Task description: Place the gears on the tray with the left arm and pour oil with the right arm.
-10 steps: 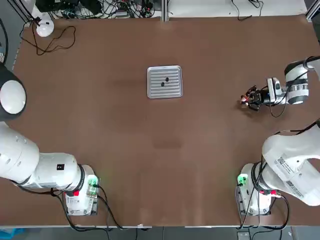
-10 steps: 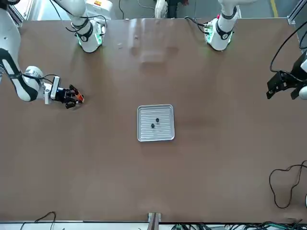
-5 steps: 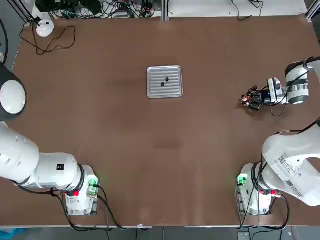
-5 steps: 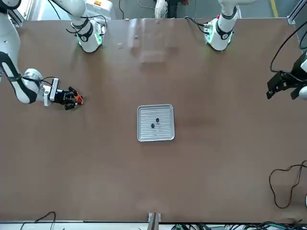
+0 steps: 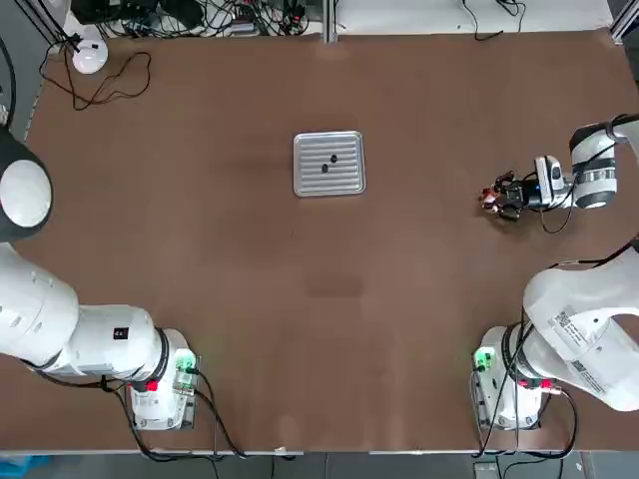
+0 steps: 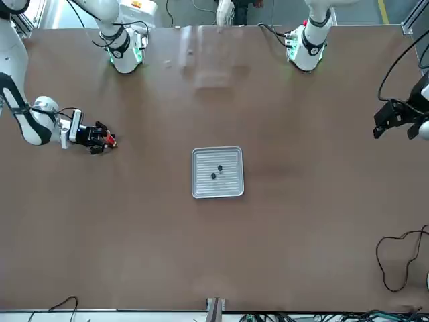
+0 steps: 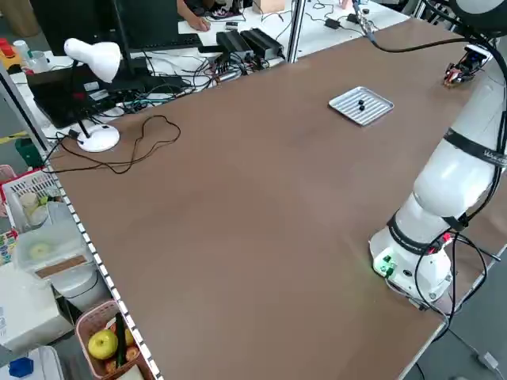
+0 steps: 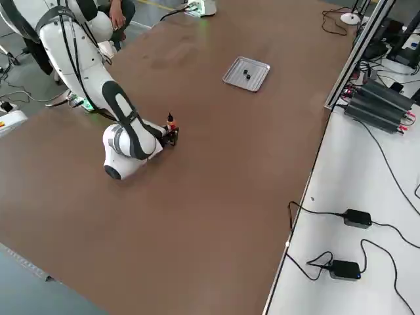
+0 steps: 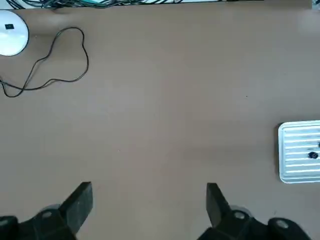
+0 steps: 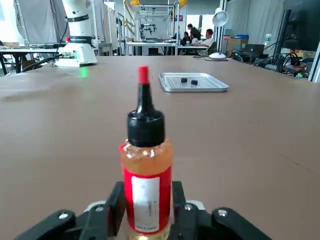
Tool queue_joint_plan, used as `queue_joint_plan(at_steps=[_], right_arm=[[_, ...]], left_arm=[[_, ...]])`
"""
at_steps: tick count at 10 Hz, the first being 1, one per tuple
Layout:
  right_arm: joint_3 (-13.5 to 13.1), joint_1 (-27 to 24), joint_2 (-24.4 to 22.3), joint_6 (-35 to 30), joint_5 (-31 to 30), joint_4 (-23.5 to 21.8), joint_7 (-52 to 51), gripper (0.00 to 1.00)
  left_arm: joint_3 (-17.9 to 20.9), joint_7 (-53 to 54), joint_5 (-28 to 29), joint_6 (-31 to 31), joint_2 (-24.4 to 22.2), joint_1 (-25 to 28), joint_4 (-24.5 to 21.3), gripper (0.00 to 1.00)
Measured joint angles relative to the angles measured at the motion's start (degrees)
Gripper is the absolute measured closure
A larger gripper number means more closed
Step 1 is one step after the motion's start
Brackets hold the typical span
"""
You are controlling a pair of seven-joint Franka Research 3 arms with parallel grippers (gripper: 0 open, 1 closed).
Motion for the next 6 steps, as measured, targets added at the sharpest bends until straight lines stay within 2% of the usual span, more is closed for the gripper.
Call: queue_joint_plan(at_steps=[2,5,6], right_arm=[[0.00,0.00,0.00,-0.04,0.00,0.03,0.00,0.42],[-0.02,0.00,0.00,-1.55,0.00,0.09,0.14,0.00],[-0.03,-0.01,0.00,-2.30,0.00,0.11,0.17,0.00]], left_arm=[[0.02,0.00,0.00,0.00,0.00,0.01,0.00,0.00],[0.02,0.00,0.00,0.00,0.00,0.01,0.00,0.00],[0.02,0.00,0.00,0.00,0.00,0.01,0.00,0.00]])
